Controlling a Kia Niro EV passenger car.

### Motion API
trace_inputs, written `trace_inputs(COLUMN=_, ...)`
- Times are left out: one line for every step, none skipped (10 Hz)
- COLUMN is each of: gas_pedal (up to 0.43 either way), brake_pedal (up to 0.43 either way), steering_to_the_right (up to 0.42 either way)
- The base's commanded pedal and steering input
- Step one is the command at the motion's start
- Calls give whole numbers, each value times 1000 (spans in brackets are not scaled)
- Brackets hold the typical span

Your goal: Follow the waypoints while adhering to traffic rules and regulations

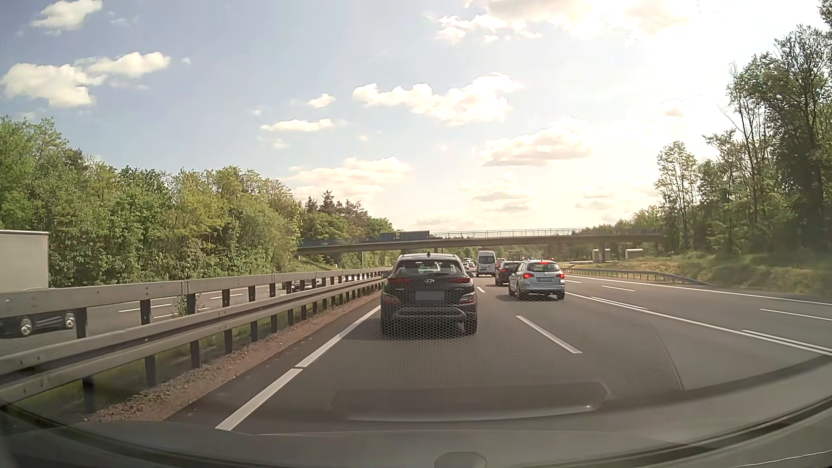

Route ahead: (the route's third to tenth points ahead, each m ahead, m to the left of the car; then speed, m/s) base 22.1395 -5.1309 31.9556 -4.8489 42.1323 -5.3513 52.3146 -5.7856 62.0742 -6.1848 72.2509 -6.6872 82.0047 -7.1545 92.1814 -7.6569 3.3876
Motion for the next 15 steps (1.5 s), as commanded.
trace_inputs(gas_pedal=67, brake_pedal=0, steering_to_the_right=2)
trace_inputs(gas_pedal=79, brake_pedal=0, steering_to_the_right=2)
trace_inputs(gas_pedal=79, brake_pedal=0, steering_to_the_right=2)
trace_inputs(gas_pedal=79, brake_pedal=0, steering_to_the_right=2)
trace_inputs(gas_pedal=79, brake_pedal=0, steering_to_the_right=2)
trace_inputs(gas_pedal=79, brake_pedal=0, steering_to_the_right=2)
trace_inputs(gas_pedal=79, brake_pedal=0, steering_to_the_right=2)
trace_inputs(gas_pedal=87, brake_pedal=0, steering_to_the_right=2)
trace_inputs(gas_pedal=87, brake_pedal=0, steering_to_the_right=2)
trace_inputs(gas_pedal=87, brake_pedal=0, steering_to_the_right=2)
trace_inputs(gas_pedal=87, brake_pedal=0, steering_to_the_right=2)
trace_inputs(gas_pedal=87, brake_pedal=0, steering_to_the_right=2)
trace_inputs(gas_pedal=87, brake_pedal=0, steering_to_the_right=2)
trace_inputs(gas_pedal=87, brake_pedal=0, steering_to_the_right=1)
trace_inputs(gas_pedal=87, brake_pedal=0, steering_to_the_right=1)
